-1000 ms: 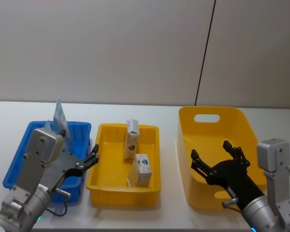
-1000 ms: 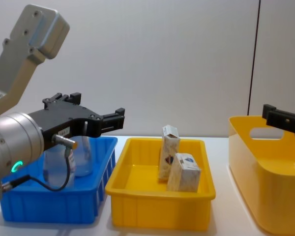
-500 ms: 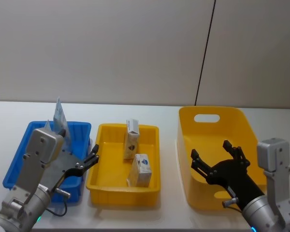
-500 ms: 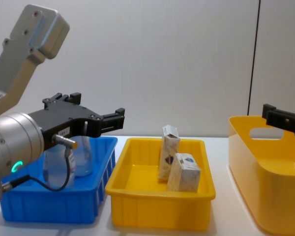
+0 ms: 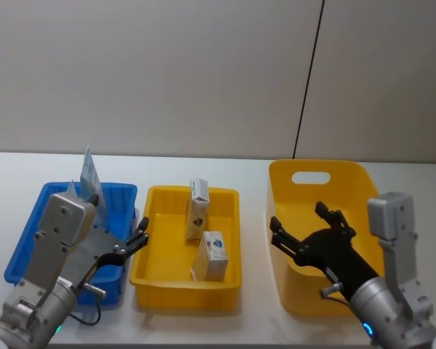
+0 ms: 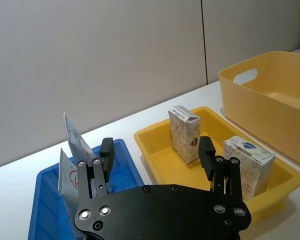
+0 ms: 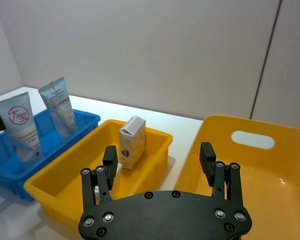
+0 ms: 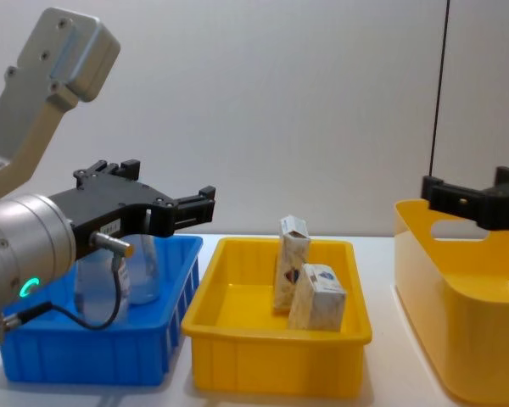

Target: Bimanual collaborative sorting of washing and personal care products

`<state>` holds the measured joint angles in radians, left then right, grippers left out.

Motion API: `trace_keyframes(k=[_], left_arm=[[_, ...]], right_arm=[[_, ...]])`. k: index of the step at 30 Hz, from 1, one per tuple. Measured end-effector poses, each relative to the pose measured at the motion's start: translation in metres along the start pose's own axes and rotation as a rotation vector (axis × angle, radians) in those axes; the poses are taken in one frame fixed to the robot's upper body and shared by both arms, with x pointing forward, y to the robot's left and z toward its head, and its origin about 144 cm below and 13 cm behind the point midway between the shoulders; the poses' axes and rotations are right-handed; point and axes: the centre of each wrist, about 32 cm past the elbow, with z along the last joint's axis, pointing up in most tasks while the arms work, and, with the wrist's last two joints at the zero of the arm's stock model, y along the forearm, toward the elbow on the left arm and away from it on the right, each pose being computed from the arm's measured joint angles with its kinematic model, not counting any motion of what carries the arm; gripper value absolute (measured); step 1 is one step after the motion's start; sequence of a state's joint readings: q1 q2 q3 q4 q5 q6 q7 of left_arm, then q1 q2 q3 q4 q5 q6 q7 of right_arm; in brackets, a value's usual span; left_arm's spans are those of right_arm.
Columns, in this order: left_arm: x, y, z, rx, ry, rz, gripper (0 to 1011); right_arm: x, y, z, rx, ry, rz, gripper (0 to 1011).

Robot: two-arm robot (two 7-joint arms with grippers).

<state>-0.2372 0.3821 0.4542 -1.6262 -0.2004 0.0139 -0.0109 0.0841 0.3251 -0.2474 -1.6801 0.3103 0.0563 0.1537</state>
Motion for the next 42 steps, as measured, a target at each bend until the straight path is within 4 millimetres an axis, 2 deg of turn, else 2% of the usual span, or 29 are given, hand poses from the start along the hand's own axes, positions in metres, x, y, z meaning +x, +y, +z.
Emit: trace_keyframes(k=[15,42], left_arm=[[0.0,0.0,0.0,0.0,0.0,0.0,1001],[0.0,0.0,0.0,0.0,0.0,0.0,1001]], right_arm=[[-0.015,0.042,0.009,-0.061,0.027,0.062,1002],[-0.068,0.086,0.029,-0.306,0.191,-0.011,1002]])
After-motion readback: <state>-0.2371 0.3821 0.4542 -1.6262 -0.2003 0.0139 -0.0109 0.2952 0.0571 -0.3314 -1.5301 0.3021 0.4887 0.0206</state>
